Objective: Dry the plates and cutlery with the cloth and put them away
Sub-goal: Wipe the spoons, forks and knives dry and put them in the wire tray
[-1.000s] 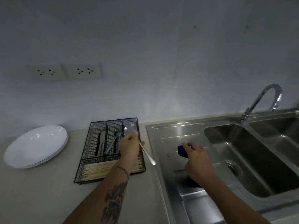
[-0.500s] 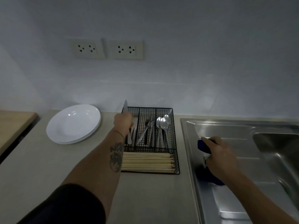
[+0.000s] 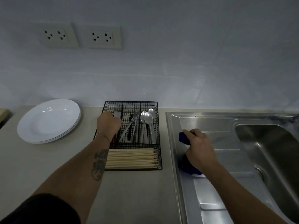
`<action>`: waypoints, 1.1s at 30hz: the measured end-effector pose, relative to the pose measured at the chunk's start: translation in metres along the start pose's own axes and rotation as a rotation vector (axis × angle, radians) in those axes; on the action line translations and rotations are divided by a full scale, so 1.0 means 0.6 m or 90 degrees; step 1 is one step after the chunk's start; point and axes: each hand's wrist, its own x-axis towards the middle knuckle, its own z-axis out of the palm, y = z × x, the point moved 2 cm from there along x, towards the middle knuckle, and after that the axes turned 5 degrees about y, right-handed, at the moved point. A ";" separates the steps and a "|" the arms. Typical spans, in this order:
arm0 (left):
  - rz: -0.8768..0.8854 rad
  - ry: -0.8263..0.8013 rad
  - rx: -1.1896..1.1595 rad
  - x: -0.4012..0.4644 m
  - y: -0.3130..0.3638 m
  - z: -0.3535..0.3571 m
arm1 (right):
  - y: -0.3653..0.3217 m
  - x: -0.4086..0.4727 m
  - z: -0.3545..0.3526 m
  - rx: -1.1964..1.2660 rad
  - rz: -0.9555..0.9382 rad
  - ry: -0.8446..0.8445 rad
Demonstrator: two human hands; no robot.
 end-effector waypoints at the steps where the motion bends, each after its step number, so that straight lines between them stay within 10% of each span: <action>1: 0.040 0.005 -0.019 -0.013 0.018 -0.001 | 0.006 -0.004 -0.004 0.007 0.001 0.002; 14: 0.369 -0.394 0.015 -0.300 0.189 0.223 | 0.137 -0.093 -0.071 0.073 0.120 0.068; 33: 0.315 -0.320 0.308 -0.367 0.212 0.316 | 0.309 -0.130 -0.049 0.400 0.348 0.010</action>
